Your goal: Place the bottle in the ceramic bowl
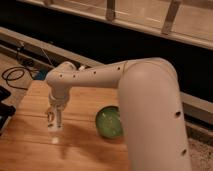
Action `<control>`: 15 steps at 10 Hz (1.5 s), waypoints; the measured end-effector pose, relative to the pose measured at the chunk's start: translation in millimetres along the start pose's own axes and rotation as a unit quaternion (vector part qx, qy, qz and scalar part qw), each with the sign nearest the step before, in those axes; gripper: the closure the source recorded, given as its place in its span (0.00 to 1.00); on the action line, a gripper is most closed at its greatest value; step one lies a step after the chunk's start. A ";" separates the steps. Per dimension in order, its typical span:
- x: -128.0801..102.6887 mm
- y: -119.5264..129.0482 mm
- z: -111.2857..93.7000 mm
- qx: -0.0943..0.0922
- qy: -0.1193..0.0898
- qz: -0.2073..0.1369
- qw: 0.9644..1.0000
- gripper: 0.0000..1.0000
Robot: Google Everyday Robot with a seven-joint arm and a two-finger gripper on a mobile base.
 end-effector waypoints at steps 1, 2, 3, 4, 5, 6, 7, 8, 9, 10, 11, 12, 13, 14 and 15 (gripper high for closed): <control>-1.2 -3.9 -4.3 0.001 -0.006 0.002 1.000 1.00; -0.9 -1.1 -3.0 0.000 -0.005 0.001 1.000 1.00; -1.0 -0.4 -2.9 -0.001 -0.005 0.001 1.000 1.00; -0.9 -2.9 -3.3 0.000 -0.005 0.002 1.000 1.00; -0.8 -2.3 -2.8 0.000 -0.004 0.002 1.000 1.00; -0.9 -1.0 -2.4 0.000 -0.005 0.002 1.000 1.00; -1.5 -5.2 -6.0 0.002 -0.009 0.013 1.000 1.00; -1.8 -13.9 -10.9 0.006 -0.012 0.024 1.000 1.00; -2.3 -29.4 -19.5 0.012 -0.018 0.040 0.999 1.00; -1.8 -54.0 -35.7 0.018 -0.028 0.061 0.998 1.00; 3.4 -75.1 -49.9 0.025 -0.035 0.079 0.996 1.00; 17.5 -100.9 -68.6 0.033 -0.046 0.104 0.993 1.00; 28.0 -117.0 -80.4 0.039 -0.052 0.122 0.990 1.00; 38.0 -131.3 -90.2 0.045 -0.057 0.139 0.988 1.00; 41.7 -135.4 -93.3 0.047 -0.059 0.144 0.987 1.00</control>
